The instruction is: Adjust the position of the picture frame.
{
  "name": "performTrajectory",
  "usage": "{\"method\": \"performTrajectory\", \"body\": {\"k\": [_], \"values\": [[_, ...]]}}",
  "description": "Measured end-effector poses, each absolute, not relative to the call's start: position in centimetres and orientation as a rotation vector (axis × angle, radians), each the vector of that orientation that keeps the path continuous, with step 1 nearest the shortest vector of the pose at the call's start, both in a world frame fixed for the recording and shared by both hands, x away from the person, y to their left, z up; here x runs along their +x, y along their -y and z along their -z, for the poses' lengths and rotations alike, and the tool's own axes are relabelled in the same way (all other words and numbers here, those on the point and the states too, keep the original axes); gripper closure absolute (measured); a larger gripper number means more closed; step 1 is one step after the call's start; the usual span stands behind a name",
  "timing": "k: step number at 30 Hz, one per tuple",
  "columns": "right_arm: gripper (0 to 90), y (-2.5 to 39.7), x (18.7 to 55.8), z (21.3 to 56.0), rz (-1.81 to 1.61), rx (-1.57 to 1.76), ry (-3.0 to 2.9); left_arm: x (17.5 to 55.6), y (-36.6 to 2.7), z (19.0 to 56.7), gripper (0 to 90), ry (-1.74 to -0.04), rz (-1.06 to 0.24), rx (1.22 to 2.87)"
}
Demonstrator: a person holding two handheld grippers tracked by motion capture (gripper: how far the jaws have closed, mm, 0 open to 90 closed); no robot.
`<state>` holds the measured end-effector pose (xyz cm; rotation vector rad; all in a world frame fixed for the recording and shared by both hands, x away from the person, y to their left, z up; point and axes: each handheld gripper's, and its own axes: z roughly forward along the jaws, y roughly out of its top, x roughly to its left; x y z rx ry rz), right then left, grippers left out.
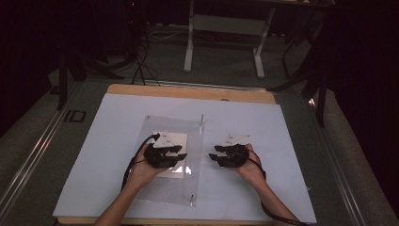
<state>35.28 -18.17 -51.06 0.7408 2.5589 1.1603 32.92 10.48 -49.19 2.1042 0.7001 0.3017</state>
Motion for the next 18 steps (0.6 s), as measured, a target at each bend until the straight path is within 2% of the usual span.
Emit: {"method": "performTrajectory", "body": {"k": [18], "values": [[54.4,17.7,30.4,52.4,-1.266,0.589,-2.673,40.0,-7.7,49.8,60.7,-0.753,-0.317,2.125]]}}
